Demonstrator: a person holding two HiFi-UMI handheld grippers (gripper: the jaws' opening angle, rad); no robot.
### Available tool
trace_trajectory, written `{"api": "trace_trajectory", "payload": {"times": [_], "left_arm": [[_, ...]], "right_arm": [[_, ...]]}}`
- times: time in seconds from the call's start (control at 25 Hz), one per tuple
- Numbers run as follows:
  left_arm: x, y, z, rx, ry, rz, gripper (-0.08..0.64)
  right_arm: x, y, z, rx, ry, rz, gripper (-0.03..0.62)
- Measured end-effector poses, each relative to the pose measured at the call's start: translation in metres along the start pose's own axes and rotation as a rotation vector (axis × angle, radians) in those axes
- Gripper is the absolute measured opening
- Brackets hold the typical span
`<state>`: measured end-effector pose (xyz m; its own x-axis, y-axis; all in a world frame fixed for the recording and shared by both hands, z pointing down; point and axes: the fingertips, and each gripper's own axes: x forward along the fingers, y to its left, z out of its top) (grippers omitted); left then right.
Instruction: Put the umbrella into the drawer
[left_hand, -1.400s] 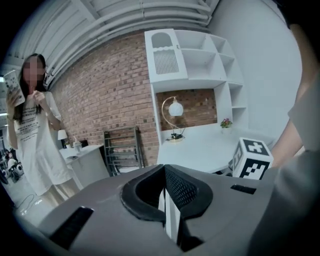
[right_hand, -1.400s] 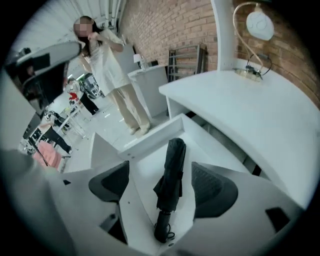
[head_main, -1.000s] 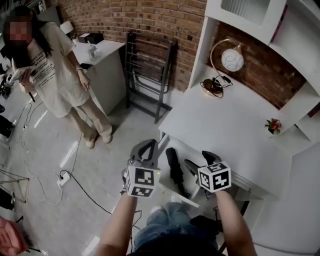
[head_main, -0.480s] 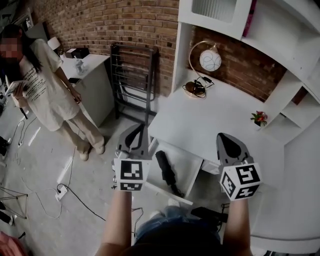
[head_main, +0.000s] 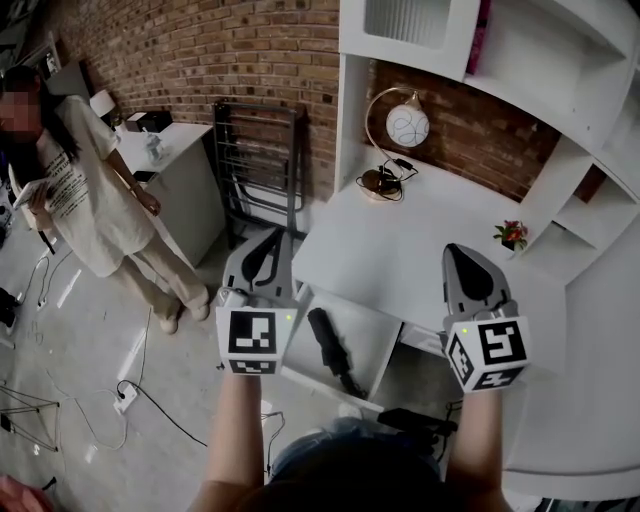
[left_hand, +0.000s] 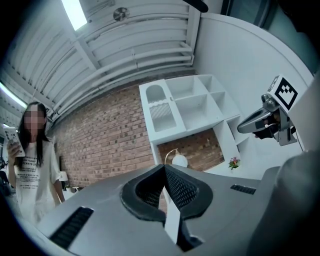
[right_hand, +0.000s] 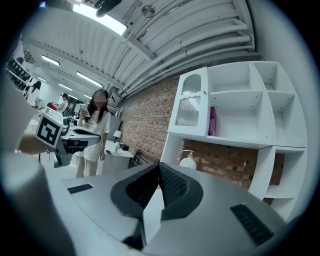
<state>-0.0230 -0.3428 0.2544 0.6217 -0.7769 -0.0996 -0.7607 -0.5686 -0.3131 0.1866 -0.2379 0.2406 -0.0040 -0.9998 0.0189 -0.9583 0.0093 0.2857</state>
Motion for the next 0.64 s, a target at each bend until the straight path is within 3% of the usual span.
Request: {"api": "trace_trajectory", "payload": {"times": [0.64], "left_arm": [[-0.004,0.007,0.017,0.031,-0.025,0.028,0.002]], "right_arm": [[0.000,0.001,0.017,-0.041,-0.027,-0.007,0.000]]}}
